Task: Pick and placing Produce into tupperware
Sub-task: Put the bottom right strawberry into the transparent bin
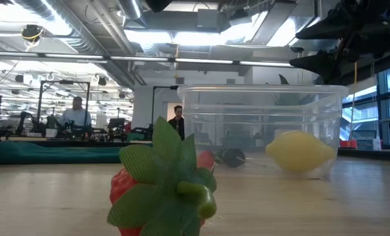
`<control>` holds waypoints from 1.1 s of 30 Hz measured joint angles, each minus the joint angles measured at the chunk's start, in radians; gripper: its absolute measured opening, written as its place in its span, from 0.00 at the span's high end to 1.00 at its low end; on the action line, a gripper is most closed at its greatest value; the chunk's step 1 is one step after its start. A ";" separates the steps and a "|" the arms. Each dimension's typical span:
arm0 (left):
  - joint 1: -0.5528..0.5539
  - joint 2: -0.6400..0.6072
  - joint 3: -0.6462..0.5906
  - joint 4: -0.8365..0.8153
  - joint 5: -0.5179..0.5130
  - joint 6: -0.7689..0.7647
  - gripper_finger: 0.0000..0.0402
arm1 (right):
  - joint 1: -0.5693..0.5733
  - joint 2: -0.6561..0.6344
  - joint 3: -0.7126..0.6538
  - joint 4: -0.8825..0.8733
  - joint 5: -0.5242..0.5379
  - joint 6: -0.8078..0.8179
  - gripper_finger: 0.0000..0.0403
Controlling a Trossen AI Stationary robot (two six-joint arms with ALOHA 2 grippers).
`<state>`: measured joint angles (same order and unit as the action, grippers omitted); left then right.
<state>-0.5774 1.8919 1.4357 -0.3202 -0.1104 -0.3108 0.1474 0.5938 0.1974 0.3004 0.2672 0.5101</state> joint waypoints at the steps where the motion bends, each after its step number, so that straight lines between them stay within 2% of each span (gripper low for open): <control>1: 0.000 0.000 0.000 0.000 0.000 -0.002 0.34 | 0.000 0.000 0.000 0.000 0.000 -0.009 0.28; 20: -0.024 0.147 0.000 -0.005 -0.029 0.157 0.34 | 0.000 0.000 0.000 0.000 0.000 -0.025 0.28; 33: -0.025 0.214 0.000 0.041 -0.037 0.165 0.34 | 0.000 0.000 0.000 0.001 0.000 -0.048 0.28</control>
<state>-0.6022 2.1061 1.4355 -0.2792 -0.1474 -0.1453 0.1474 0.5934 0.1974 0.3011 0.2676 0.4625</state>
